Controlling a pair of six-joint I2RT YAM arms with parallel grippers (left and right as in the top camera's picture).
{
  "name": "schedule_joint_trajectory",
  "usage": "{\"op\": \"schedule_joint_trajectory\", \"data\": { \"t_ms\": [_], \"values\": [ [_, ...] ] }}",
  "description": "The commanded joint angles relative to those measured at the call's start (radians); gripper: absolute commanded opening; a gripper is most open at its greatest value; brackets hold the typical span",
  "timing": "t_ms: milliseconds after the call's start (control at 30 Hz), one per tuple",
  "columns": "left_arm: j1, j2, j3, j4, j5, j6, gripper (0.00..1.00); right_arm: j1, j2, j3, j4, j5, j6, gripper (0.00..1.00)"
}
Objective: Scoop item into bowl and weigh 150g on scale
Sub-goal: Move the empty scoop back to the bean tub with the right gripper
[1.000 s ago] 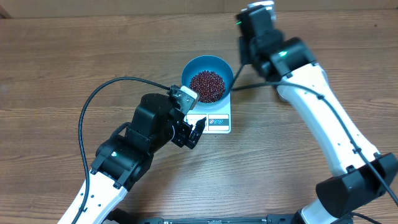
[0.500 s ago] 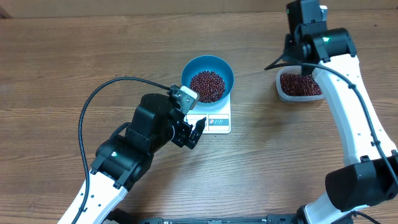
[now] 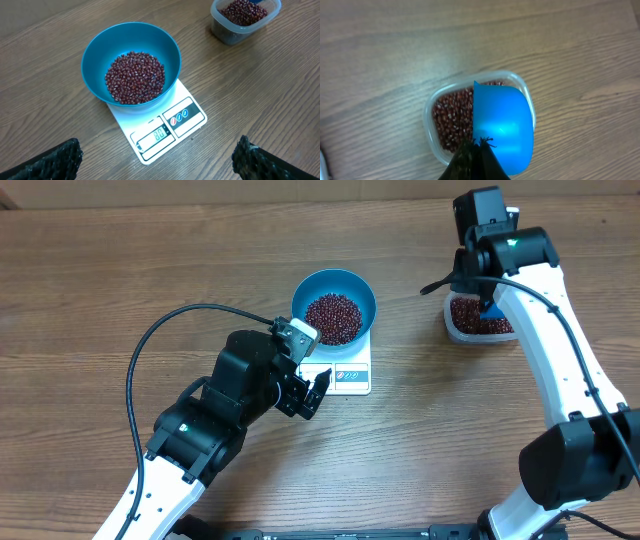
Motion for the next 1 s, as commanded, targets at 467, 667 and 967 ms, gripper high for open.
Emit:
{"op": "schedule_joint_trajectory", "data": {
  "t_ms": [467, 667, 967],
  "values": [
    [0.002, 0.004, -0.005, -0.002, 0.008, -0.009, 0.99, 0.0, 0.041, -0.072, 0.039, 0.072, 0.01, 0.04],
    [0.002, 0.004, -0.005, -0.002, 0.006, -0.009, 1.0, -0.006, 0.042, -0.129, 0.11, 0.114, -0.055, 0.04],
    [0.002, 0.004, -0.005, -0.002, 0.006, -0.009, 1.0, -0.01, 0.053, -0.146, 0.181, 0.144, -0.166, 0.04]
  ]
}}
